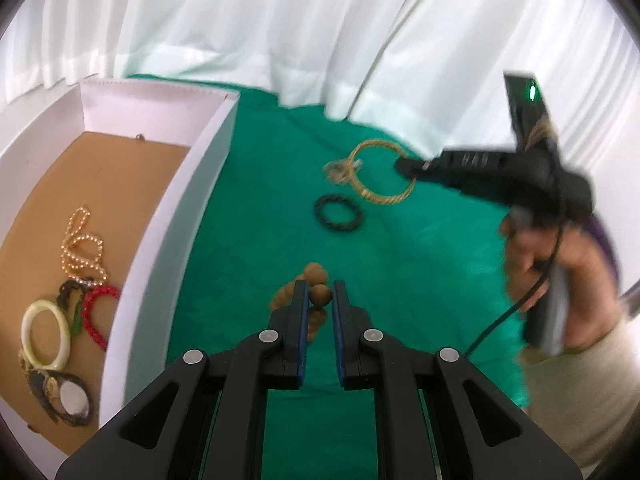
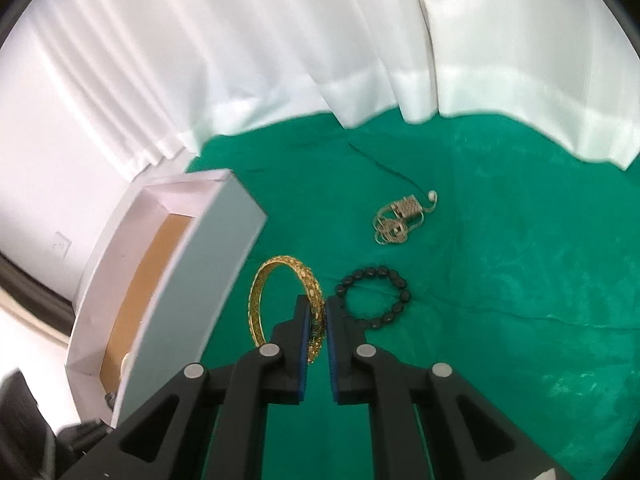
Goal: Organize jewelry
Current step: 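Carry the bead bracelet and gold bangle into the white box and open both tools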
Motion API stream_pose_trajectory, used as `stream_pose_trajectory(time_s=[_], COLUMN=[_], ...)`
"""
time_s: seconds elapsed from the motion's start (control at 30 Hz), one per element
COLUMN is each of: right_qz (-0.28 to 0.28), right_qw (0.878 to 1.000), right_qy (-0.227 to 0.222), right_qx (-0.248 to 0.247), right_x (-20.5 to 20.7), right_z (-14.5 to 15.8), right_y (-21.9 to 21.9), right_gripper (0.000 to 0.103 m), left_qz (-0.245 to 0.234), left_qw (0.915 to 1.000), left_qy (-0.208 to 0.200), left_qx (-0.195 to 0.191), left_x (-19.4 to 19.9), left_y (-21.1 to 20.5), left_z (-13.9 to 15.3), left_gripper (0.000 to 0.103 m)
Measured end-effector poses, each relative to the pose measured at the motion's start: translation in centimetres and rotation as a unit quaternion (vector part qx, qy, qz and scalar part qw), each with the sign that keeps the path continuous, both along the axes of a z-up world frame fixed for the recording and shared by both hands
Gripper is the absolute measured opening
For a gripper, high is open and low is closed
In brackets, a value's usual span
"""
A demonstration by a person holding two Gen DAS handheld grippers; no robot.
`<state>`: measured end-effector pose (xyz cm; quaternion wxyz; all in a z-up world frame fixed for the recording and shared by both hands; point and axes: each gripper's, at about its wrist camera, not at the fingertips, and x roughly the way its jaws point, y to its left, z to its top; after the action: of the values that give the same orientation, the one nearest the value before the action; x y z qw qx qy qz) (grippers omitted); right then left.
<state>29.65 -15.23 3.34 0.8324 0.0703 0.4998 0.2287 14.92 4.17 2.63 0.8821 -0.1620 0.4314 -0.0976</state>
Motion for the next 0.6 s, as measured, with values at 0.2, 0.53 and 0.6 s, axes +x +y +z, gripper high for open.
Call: stream_pose_trajectory(time_s=[0.2, 0.53, 0.6], right_qz=[0.027, 0.136, 0.163], right_qw=[0.998, 0.986, 0.982], right_qy=[-0.059, -0.082, -0.076], right_qx=[0.019, 0.048, 0.055], right_x=[-3.7, -9.5, -10.6], right_z=[4.9, 8.5, 8.3], right_y=[1.2, 9.9, 12.3], right_gripper=[0.008, 0.008, 0.008], left_qz=[0.007, 0.106, 0.139], left_qw=[0.9978, 0.989, 0.9854], left_qy=[-0.055, -0.096, -0.096], left_qx=[-0.036, -0.036, -0.02], left_x=[-3.6, -11.3, -12.4], left_y=[3.0, 13.0, 15.6], left_z=[5.9, 10.8, 10.7], left_gripper=[0.009, 0.009, 0.009])
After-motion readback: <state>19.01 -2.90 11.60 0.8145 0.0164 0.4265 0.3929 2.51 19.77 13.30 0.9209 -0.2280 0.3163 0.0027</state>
